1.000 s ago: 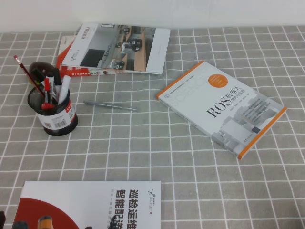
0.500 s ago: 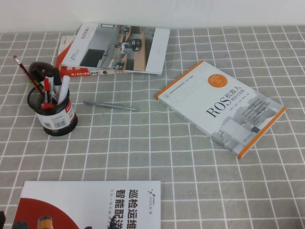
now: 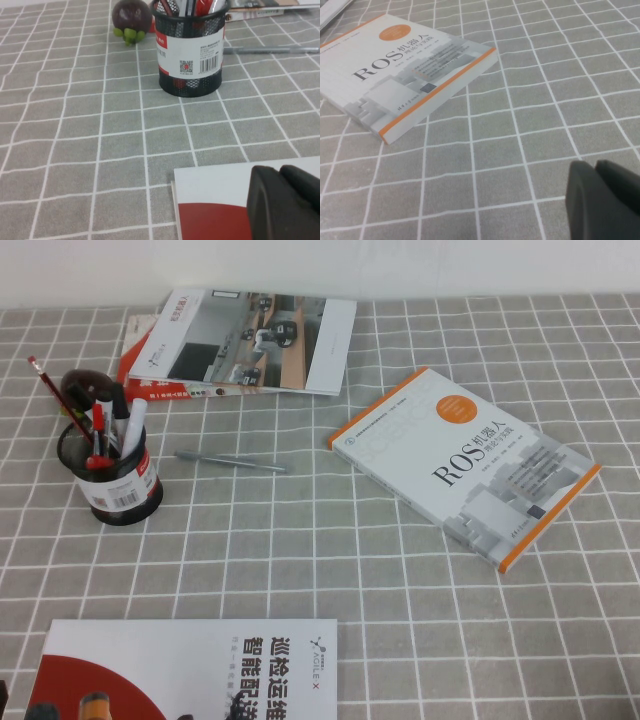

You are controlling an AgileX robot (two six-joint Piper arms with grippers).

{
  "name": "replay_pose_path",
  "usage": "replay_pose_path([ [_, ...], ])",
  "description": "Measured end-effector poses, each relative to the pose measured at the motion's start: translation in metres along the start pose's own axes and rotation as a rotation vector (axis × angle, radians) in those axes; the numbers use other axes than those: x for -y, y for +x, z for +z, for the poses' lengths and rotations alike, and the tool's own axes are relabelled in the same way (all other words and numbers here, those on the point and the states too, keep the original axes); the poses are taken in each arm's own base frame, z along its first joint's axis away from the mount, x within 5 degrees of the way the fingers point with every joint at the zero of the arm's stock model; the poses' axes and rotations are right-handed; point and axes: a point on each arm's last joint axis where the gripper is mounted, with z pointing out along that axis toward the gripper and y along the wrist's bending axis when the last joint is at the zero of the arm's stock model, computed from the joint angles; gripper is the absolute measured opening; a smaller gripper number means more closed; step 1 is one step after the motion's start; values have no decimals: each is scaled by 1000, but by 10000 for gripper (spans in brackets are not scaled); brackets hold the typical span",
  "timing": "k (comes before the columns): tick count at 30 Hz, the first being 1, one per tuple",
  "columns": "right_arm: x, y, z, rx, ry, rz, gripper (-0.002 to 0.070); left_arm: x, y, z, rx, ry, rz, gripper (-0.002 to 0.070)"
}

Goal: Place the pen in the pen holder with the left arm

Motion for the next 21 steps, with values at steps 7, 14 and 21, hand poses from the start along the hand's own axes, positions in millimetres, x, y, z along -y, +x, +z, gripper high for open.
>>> replay_pose_path([
  [7, 0, 0, 0, 0, 0, 0, -15, 1, -8, 0, 91, 21, -116, -2],
  [14, 0, 0, 0, 0, 0, 0, -15, 2, -22, -3, 229, 83, -520, -2],
  [21, 0, 0, 0, 0, 0, 0, -15, 1, -24, -3, 253, 91, -583, -3],
])
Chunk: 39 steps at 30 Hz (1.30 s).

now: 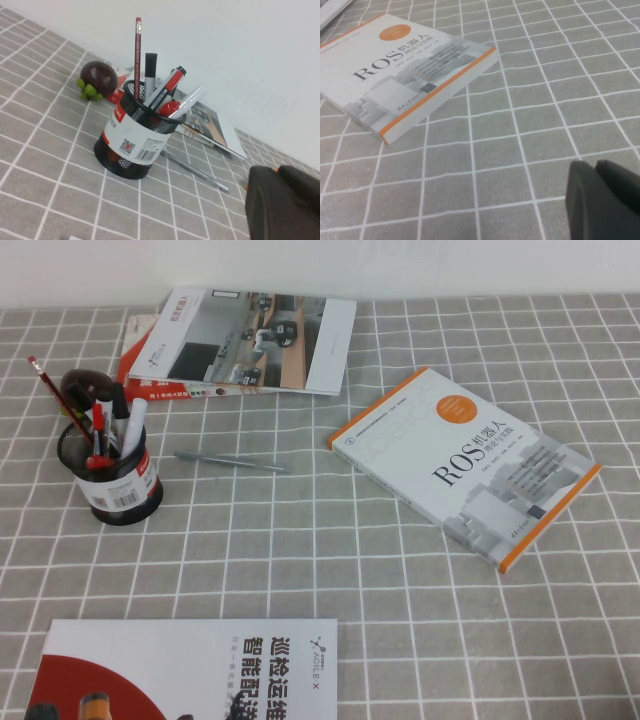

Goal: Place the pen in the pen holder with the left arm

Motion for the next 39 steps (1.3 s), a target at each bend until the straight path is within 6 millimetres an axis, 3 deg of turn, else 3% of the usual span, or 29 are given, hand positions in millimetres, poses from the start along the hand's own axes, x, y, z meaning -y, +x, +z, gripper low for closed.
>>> replay_pose_path([
  [10, 0, 0, 0, 0, 0, 0, -15, 4, 1, -1, -43, 23, -123, -2],
  [16, 0, 0, 0, 0, 0, 0, -15, 36, -41, -3, -139, 89, -83, -2],
  [21, 0, 0, 0, 0, 0, 0, -15, 66, -79, 19, -383, 113, 83, -2],
  [25, 0, 0, 0, 0, 0, 0, -15, 88, -111, 48, -586, 160, 206, -2],
  [29, 0, 0, 0, 0, 0, 0, -15, 98, -135, 92, -711, 180, 322, -2],
  [35, 0, 0, 0, 0, 0, 0, -15, 100, -153, 166, -841, 174, 416, -2],
  [39, 0, 0, 0, 0, 0, 0, -15, 105, -155, 213, -924, 163, 502, -2],
])
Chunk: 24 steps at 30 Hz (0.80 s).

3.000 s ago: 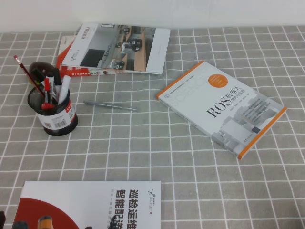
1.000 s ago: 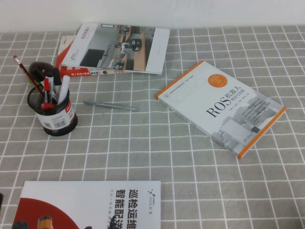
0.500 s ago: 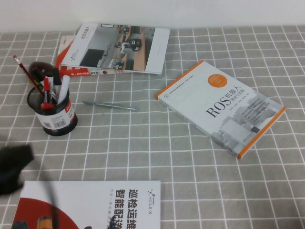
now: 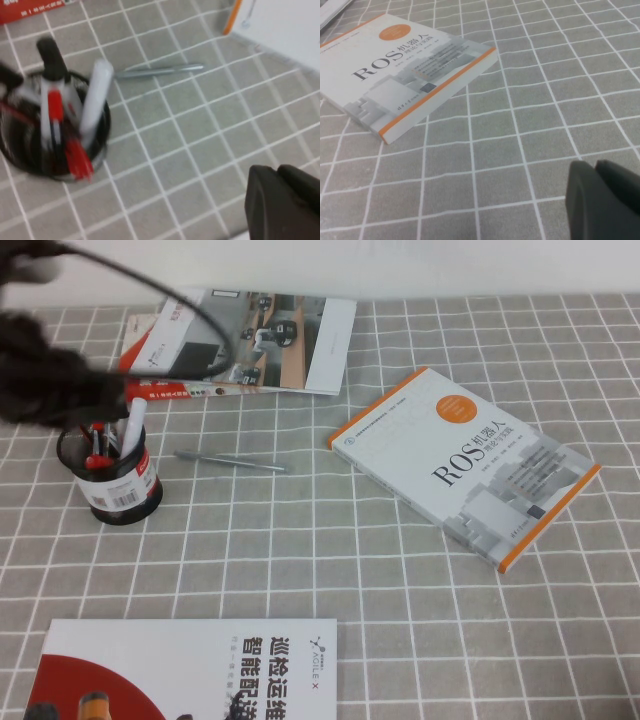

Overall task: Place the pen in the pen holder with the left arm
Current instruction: Pick up the pen on the table

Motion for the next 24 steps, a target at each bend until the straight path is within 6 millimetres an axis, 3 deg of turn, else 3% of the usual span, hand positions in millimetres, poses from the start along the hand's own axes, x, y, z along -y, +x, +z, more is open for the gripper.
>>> replay_pose_path([
  [8, 0, 0, 0, 0, 0, 0, -15, 16, -60, 57, -176, -2, 194, -2],
  [14, 0, 0, 0, 0, 0, 0, -15, 20, -90, 99, -211, -1, 214, -2],
  [18, 0, 0, 0, 0, 0, 0, -15, 17, -100, 125, -222, -18, 185, -2],
  [24, 0, 0, 0, 0, 0, 0, -15, 13, -97, 163, -283, -90, 53, -2],
])
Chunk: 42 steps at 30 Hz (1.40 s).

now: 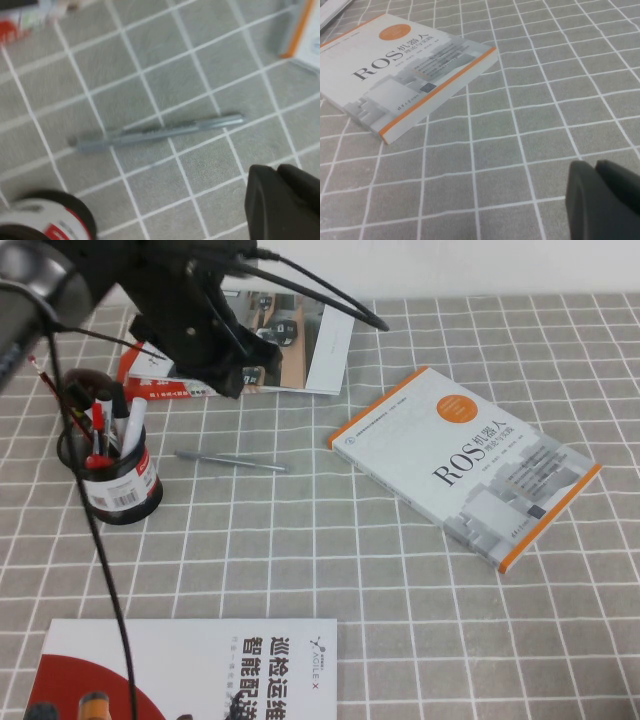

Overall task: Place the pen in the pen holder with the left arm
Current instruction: Pick up the pen on the table

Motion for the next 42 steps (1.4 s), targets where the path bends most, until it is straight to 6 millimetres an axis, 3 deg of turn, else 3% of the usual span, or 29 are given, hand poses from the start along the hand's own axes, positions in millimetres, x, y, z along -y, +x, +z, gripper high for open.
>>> replay_pose_path([
  [6, 0, 0, 0, 0, 0, 0, -15, 2, 1, 34, -70, -16, -192, -2],
  [14, 0, 0, 0, 0, 0, 0, -15, 14, -1, 65, -82, -22, -180, -2],
  [21, 0, 0, 0, 0, 0, 0, -15, 10, -2, 82, -100, -59, -164, -2],
  [25, 0, 0, 0, 0, 0, 0, -15, 11, -3, 87, -119, -35, -46, 16],
  [31, 0, 0, 0, 0, 0, 0, -15, 13, -6, 85, -116, -2, 223, 137],
  [38, 0, 0, 0, 0, 0, 0, -15, 11, -6, 88, -113, -8, 470, 162],
  [42, 0, 0, 0, 0, 0, 0, -15, 11, -4, 89, -139, 18, 718, 162],
])
